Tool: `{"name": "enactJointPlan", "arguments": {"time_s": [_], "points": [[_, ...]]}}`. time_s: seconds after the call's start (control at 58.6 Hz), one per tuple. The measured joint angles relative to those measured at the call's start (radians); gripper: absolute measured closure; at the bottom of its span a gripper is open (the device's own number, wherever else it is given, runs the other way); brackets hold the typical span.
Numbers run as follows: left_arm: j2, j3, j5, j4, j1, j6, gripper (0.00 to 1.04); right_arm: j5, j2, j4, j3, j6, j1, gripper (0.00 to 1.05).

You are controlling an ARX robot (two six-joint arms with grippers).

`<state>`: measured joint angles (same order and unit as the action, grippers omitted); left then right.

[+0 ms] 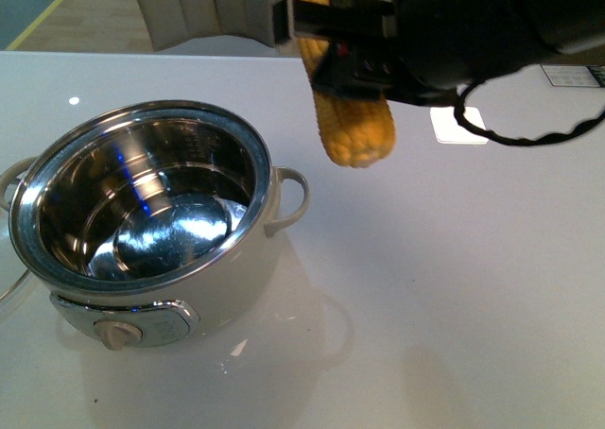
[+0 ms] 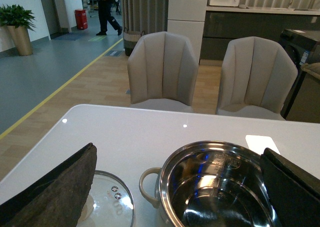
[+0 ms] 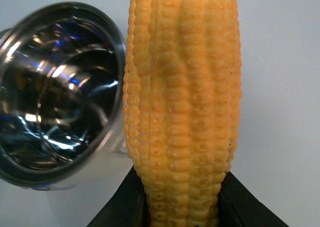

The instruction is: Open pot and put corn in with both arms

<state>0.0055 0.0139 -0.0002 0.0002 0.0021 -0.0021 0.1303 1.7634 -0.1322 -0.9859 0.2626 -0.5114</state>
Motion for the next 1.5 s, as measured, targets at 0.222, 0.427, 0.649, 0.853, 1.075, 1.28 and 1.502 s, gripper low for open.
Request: {"name": "enactJointPlan", "arguments": {"time_s": [0.222, 0.427, 0.649, 0.853, 1.075, 1.28, 1.502], "points": [[0.0, 0.0, 0.0, 0.0, 0.0, 0.0, 0.07, 0.027, 0.105, 0.01, -0.134, 0.095, -0.038, 0.83], [0.0, 0.0, 0.0, 0.0, 0.0, 0.0, 0.07, 0.048, 0.21, 0.028, -0.265, 0.191, -0.077, 0.84], [0.0, 0.0, 0.0, 0.0, 0.0, 0.0, 0.07, 0.057, 0.303, 0.044, -0.355, 0.25, -0.11, 0.84], [0.0, 0.0, 0.0, 0.0, 0.0, 0.0, 0.07, 0.062, 0.383, 0.052, -0.418, 0.295, -0.125, 0.84], [0.0, 0.0, 0.0, 0.0, 0.0, 0.0, 0.07, 0.069, 0.447, 0.078, -0.496, 0.348, -0.133, 0.84], [0.0, 0.0, 0.0, 0.0, 0.0, 0.0, 0.07, 0.084, 0.489, 0.115, -0.527, 0.375, -0.157, 0.84], [0.0, 0.0, 0.0, 0.0, 0.0, 0.0, 0.07, 0.084, 0.508, 0.135, -0.526, 0.377, -0.176, 0.84]]}}
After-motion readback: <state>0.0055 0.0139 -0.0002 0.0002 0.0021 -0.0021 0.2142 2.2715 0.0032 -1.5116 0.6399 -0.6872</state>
